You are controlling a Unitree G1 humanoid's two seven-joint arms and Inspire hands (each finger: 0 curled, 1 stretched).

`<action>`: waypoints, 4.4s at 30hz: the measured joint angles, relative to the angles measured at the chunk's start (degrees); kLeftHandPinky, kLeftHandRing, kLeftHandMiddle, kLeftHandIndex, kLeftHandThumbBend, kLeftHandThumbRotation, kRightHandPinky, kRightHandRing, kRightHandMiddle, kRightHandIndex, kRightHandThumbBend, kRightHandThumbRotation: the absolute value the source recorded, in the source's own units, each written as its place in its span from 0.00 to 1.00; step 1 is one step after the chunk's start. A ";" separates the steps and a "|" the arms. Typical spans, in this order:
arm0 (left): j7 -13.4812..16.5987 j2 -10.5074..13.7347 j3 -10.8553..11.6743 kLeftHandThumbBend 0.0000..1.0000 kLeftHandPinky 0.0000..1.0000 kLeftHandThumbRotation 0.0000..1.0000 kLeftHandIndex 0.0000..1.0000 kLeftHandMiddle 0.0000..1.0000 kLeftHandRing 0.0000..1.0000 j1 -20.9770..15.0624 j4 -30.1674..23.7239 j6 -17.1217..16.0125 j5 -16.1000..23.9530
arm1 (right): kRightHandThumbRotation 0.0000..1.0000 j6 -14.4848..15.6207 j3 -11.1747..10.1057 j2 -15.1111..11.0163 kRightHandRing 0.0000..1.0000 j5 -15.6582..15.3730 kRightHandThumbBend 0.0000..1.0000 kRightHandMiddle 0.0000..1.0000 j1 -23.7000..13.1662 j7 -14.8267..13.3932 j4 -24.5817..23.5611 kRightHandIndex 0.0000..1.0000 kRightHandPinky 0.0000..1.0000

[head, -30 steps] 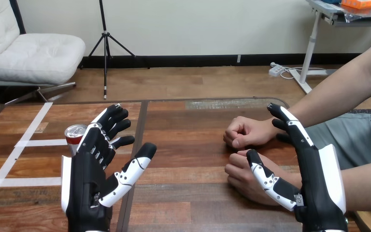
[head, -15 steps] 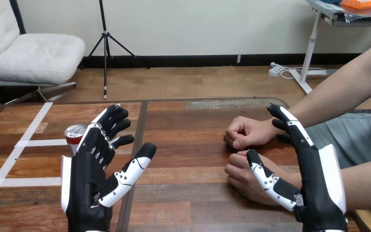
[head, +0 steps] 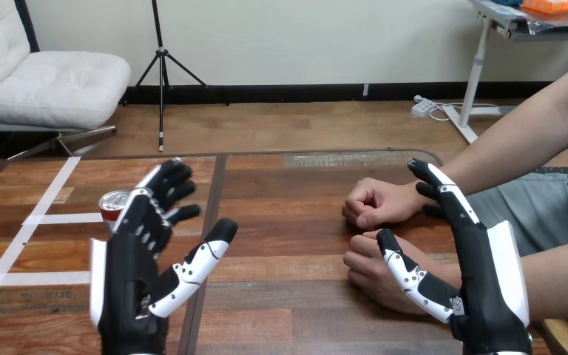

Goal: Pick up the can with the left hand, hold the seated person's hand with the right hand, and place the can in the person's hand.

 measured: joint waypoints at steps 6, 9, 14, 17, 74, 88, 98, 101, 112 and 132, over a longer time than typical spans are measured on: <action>4.92 -0.69 1.87 0.64 0.75 0.18 0.82 0.84 0.83 -0.27 2.19 -5.28 4.42 | 0.00 0.00 0.00 0.01 0.86 0.02 0.43 0.89 0.00 0.09 0.00 0.87 0.80; 7.69 -0.99 2.98 0.63 0.77 0.17 0.83 0.85 0.84 -0.46 3.22 -8.05 6.58 | 0.00 0.00 -0.01 0.01 0.86 0.03 0.43 0.89 0.00 0.12 0.00 0.87 0.80; 11.54 -1.09 4.78 0.61 0.81 0.17 0.85 0.87 0.87 -0.68 4.56 -11.90 9.37 | 0.00 0.00 -0.02 0.01 0.86 0.06 0.43 0.89 0.00 0.12 0.00 0.87 0.80; 13.67 -1.02 5.99 0.60 0.83 0.17 0.85 0.87 0.87 -0.73 5.01 -13.54 10.89 | 0.00 0.00 -0.02 0.01 0.86 0.07 0.43 0.89 0.00 0.12 0.00 0.87 0.80; 32.13 8.88 14.59 0.74 0.73 0.15 0.82 0.81 0.79 -17.66 20.99 2.70 27.79 | 0.00 -0.03 0.17 0.01 0.86 0.13 0.43 0.88 -0.05 0.17 0.01 0.87 0.79; 30.03 11.33 12.28 0.80 0.73 0.20 0.82 0.82 0.79 -23.99 29.88 7.05 26.21 | 0.00 -0.03 0.31 0.02 0.87 0.13 0.43 0.89 -0.05 0.18 0.01 0.87 0.80; 29.38 12.00 9.93 0.83 0.71 0.25 0.83 0.83 0.79 -26.95 33.38 11.10 26.11 | 0.00 -0.03 0.27 -0.02 0.87 0.22 0.43 0.89 -0.05 0.22 0.01 0.87 0.80; 29.13 12.03 9.51 0.84 0.71 0.27 0.84 0.83 0.79 -27.75 34.39 11.94 25.97 | 0.00 -0.03 0.26 -0.02 0.87 0.22 0.43 0.89 -0.05 0.23 0.01 0.87 0.80; 28.41 13.00 7.05 0.87 0.69 0.33 0.86 0.84 0.79 -31.06 39.11 15.22 25.97 | 0.00 -0.03 0.26 -0.05 0.87 0.27 0.43 0.89 -0.05 0.84 0.00 0.87 0.81; 29.05 15.34 2.50 0.98 0.78 0.48 0.98 0.97 0.92 -32.83 41.87 22.11 28.12 | 0.00 -0.01 -0.04 -0.07 0.86 0.14 0.44 0.89 -0.10 1.01 0.00 0.86 0.81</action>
